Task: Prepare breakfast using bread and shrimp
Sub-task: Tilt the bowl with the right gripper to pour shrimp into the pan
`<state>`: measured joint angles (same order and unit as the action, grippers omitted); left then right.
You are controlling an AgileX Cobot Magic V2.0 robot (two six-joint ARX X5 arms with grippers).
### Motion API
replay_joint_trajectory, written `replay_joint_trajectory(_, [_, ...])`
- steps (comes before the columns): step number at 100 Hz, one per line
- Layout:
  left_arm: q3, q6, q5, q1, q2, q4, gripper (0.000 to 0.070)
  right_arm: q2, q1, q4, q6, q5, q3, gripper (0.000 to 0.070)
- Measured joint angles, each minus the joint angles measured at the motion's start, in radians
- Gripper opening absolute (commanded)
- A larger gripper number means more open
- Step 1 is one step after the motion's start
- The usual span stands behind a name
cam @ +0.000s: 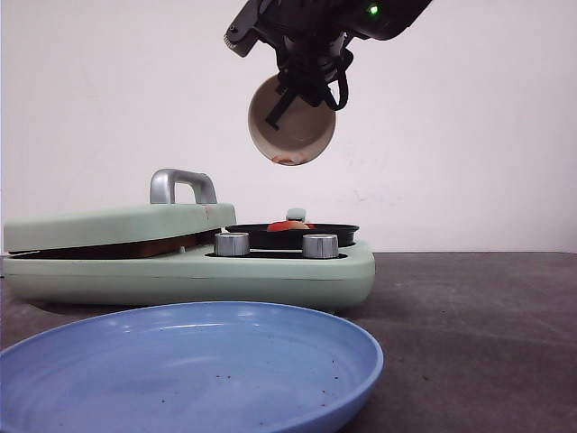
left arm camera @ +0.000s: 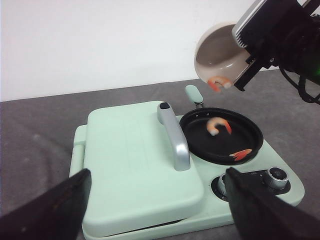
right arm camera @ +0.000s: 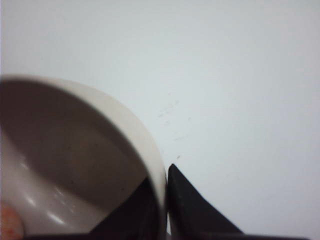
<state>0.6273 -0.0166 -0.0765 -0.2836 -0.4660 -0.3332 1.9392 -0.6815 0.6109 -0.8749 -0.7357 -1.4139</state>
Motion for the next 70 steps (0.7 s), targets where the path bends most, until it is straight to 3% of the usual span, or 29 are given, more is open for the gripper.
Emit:
replay_joint_trajectory(32, [0.0, 0.0, 0.0, 0.0, 0.0, 0.0, 0.0469, 0.0, 0.0, -0.003, 0.006, -0.009, 0.0, 0.0])
replay_joint_trajectory(49, [0.0, 0.0, 0.0, 0.0, 0.0, 0.0, 0.0469, 0.0, 0.0, -0.082, 0.046, -0.02, 0.001, 0.0])
replay_joint_trajectory(58, [0.0, 0.0, -0.001, 0.0, 0.0, 0.0, 0.0469, 0.0, 0.009, -0.082, 0.07, 0.022, 0.003, 0.0])
replay_joint_trajectory(70, [0.0, 0.0, -0.001, 0.0, 0.0, 0.0, 0.0469, 0.0, 0.005, -0.081, 0.079, -0.017, 0.003, 0.0])
